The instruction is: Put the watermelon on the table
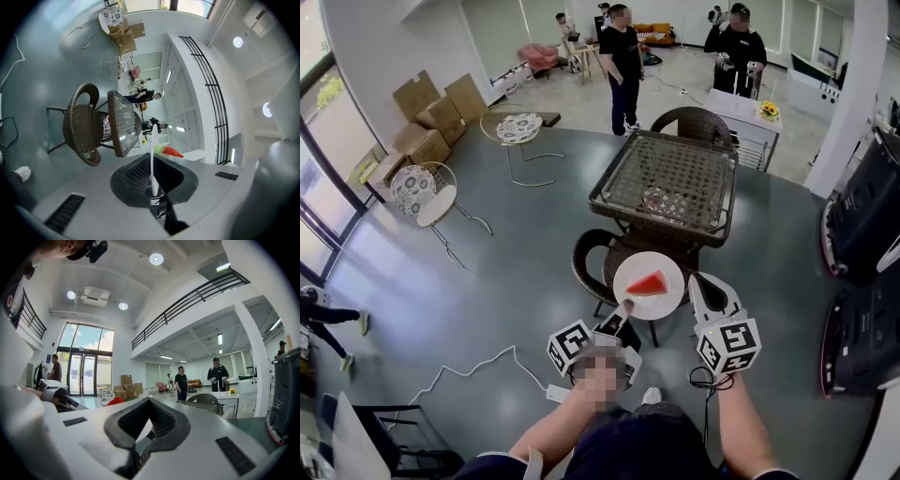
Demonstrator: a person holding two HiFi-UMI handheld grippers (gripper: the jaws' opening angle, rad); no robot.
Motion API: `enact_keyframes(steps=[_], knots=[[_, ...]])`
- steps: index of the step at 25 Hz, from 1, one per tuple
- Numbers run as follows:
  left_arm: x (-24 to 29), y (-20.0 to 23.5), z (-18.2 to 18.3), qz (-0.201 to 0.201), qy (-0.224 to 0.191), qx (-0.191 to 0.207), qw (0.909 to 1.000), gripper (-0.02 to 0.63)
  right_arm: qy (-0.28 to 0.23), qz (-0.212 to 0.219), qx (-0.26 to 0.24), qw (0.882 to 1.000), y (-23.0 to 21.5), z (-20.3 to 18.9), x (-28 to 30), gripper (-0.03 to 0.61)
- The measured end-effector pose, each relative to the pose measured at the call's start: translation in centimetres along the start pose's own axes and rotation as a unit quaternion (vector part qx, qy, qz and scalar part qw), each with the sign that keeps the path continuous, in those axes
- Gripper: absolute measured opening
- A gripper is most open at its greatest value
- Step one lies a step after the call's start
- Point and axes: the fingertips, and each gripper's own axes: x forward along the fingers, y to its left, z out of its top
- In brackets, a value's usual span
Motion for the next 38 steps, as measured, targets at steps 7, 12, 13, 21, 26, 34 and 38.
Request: enact_keyframes(steps=[7, 12, 13, 21, 26, 34, 38], knots=[[1.9, 0.2, 1.0, 0.008, -0.002, 0.003, 1.0000, 0.014, -0.003, -0.002, 0.004, 1.000, -1.9, 0.1, 1.5, 0.001], [3.5, 0.6, 1.7, 0.011, -0.001, -0.002, 0.9999, 0.014, 0.004, -0.003, 0.002, 1.000, -2.9, -0.2, 2.9, 0.002], [3.8, 0.8, 2.0, 0.011, 0.000, -0.004, 0.9999, 0.014, 0.006, -0.002, 0.001, 1.000, -3.0, -0.3, 3.4, 0.001], [8.6, 1.9, 5.2, 0.007, 0.011, -0.016, 0.9998, 0.014, 0.017, -0.011, -0.014, 1.000, -5.1, -0.2, 8.4, 0.001], [12.4, 2.4, 7.7, 0.006, 0.027, -0.016, 0.9995, 0.014, 0.021, -0.025, -0.015, 0.999, -7.1, -0.3, 12.3, 0.000], [18.5, 3.0, 12.3, 0.007, 0.053, -0.022, 0.9983, 0.014, 0.030, -0.048, -0.008, 0.998, -10.0, -0.5, 18.8, 0.002], [21.8, 3.0, 14.4, 0.008, 0.068, -0.023, 0.9974, 0.014, 0.035, -0.063, -0.007, 0.997, -11.6, -0.2, 21.7, 0.002]])
